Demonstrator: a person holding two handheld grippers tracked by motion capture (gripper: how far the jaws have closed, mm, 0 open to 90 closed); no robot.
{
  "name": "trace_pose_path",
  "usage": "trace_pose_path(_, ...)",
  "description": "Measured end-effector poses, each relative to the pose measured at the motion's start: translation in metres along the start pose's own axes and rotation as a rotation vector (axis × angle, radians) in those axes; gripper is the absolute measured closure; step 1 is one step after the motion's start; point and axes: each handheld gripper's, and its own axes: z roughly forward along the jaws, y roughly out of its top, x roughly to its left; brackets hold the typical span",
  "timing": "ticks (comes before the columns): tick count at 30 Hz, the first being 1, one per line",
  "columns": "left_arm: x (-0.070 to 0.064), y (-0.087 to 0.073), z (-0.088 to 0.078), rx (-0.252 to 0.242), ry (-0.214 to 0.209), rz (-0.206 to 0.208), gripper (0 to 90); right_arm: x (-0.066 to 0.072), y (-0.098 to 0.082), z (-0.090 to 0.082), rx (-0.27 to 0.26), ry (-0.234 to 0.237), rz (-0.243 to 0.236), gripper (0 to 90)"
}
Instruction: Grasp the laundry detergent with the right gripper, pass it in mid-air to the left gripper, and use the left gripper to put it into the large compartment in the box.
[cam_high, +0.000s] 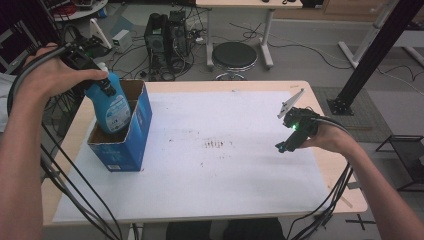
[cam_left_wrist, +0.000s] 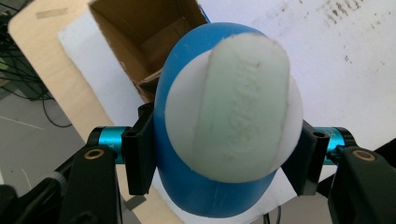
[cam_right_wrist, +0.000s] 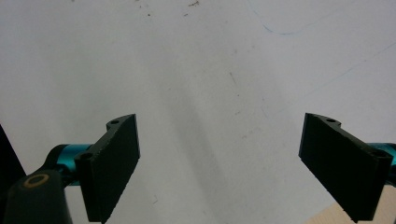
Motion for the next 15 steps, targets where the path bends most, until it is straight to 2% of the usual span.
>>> trace_pose_path(2, 0.0, -0.001, 0.007, 0.017, -0.004, 0.02, 37.7, 0.001, 0.001, 0.0, 0.005, 0.002, -0.004, 11.7)
trace_pose_path(4, -0.002, -0.003, 0.016, 0.012, -0.009, 0.012, 37.7, 0.002, 0.002, 0.001, 0.0, -0.016, -0.016, 11.7)
trace_pose_path(5, -0.002, -0.003, 0.02, 0.018, -0.012, 0.017, 37.6, 0.003, 0.002, 0.0, 0.008, -0.023, 0.004, 11.7)
trace_pose_path(6, -0.001, -0.004, 0.023, 0.037, -0.018, 0.027, 37.7, 0.003, 0.002, 0.001, 0.011, -0.025, -0.01, 11.7)
trace_pose_path(7, -0.002, -0.005, 0.028, 0.021, -0.021, 0.011, 37.7, 0.003, 0.002, 0.0, 0.013, -0.022, -0.001, 11.7)
trace_pose_path(9, 0.0, -0.007, 0.034, 0.034, -0.027, 0.021, 37.7, 0.004, 0.002, 0.0, 0.014, -0.019, 0.01, 11.7)
trace_pose_path(10, 0.0, -0.008, 0.038, 0.026, -0.03, 0.012, 37.7, 0.003, 0.002, 0.001, 0.015, -0.021, -0.01, 11.7)
trace_pose_path(12, 0.001, -0.01, 0.043, 0.035, -0.036, 0.013, 37.7, 0.005, 0.002, 0.001, 0.02, -0.026, 0.011, 11.7)
trace_pose_path(13, 0.002, -0.011, 0.046, 0.042, -0.036, 0.02, 37.7, 0.003, 0.002, 0.003, -0.002, -0.019, -0.019, 11.7)
trace_pose_path(15, 0.002, -0.014, 0.053, 0.041, -0.037, 0.017, 37.7, 0.003, 0.002, 0.004, 0.002, -0.018, -0.024, 11.7)
